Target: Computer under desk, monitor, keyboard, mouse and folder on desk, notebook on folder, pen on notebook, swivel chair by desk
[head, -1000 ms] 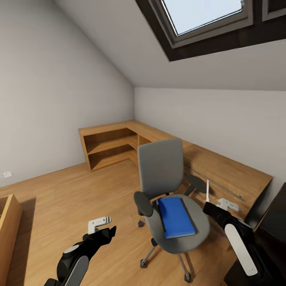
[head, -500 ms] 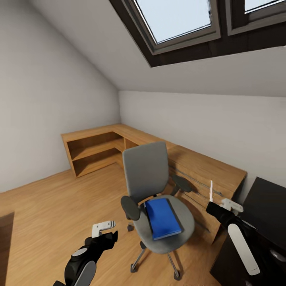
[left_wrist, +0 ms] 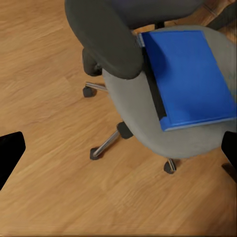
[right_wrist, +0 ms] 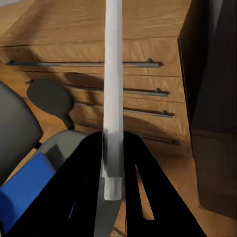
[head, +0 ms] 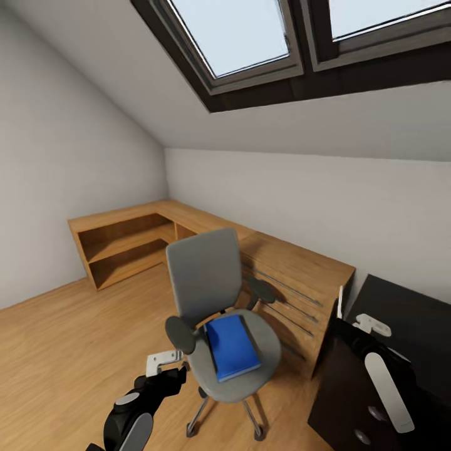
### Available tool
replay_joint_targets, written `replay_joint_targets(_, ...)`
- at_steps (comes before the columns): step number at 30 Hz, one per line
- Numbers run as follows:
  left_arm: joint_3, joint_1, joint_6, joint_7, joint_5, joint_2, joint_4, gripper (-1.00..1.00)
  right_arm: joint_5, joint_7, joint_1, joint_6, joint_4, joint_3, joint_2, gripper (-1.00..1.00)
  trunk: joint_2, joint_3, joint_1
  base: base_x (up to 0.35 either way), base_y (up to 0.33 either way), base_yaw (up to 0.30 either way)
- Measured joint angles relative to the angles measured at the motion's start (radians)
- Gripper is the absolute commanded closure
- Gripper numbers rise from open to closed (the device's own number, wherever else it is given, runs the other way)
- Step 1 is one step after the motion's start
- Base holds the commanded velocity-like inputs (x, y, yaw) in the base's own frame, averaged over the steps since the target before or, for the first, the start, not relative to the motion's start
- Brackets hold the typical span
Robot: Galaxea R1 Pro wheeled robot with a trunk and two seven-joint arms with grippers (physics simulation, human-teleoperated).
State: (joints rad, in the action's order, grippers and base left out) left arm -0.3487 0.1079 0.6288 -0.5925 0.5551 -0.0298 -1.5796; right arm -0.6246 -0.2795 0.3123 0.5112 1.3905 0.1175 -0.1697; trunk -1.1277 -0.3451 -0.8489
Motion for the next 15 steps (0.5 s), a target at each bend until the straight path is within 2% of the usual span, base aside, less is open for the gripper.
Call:
replay_joint_targets(8, -0.001, 0.000, 0.000, 0.001, -0.001, 0.001, 0.001, -1.00, 0.001, 0.001, 0.000, -0.003, -0.011, 0.002, 0.000, 1.00, 0.056, 0.025, 0.031, 0.000, -0.301, -0.004)
replay_joint_targets(10, 0.000, 0.000, 0.001, 0.002, 0.000, 0.001, 0.001, -1.00, 0.002, 0.001, 0.000, -0.006, -0.023, 0.004, 0.000, 1.00, 0.070, 0.032, 0.038, 0.000, -0.126, 0.000)
replay_joint_targets(15, 0.002, 0.000, 0.001, 0.004, 0.001, 0.000, 0.000, -1.00, 0.002, 0.001, 0.000, -0.008, -0.031, 0.018, 0.000, 1.00, 0.070, 0.032, 0.038, 0.000, -0.041, 0.000)
